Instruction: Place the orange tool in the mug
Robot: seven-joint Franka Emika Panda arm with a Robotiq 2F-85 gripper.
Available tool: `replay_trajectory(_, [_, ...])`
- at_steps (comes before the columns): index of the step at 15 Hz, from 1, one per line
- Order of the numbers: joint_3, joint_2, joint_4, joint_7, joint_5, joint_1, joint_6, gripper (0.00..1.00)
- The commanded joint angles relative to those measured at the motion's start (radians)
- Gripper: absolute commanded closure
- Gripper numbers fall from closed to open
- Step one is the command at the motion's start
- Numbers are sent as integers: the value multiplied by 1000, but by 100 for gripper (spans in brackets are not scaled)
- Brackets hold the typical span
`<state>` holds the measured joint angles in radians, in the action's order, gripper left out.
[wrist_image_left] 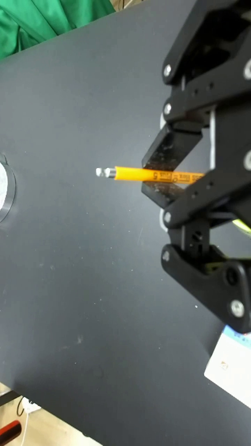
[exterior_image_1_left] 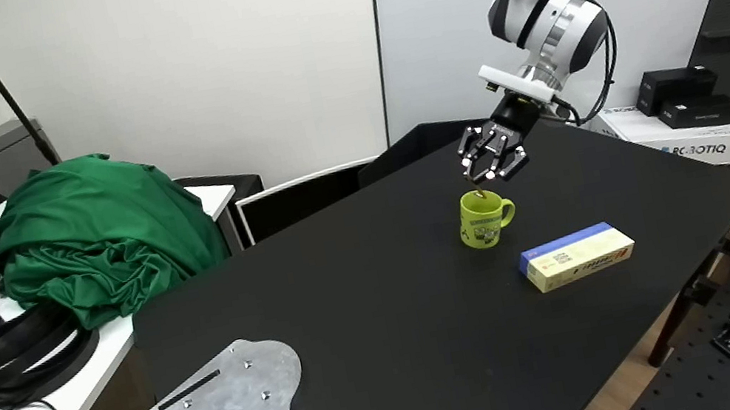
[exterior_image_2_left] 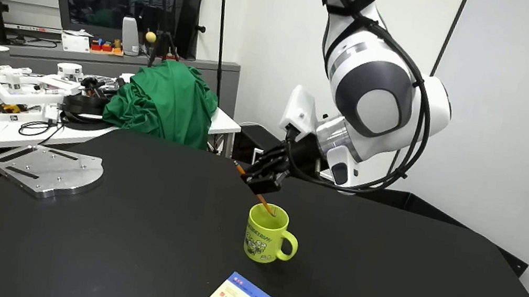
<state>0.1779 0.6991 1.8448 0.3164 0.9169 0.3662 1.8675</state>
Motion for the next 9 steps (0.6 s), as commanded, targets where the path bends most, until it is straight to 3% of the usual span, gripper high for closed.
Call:
replay_trajectory(1, [15,37,-40,-32,60,19,-19,96])
replay_trajectory(9, [18,126,-73,-92,128,46,-20,96])
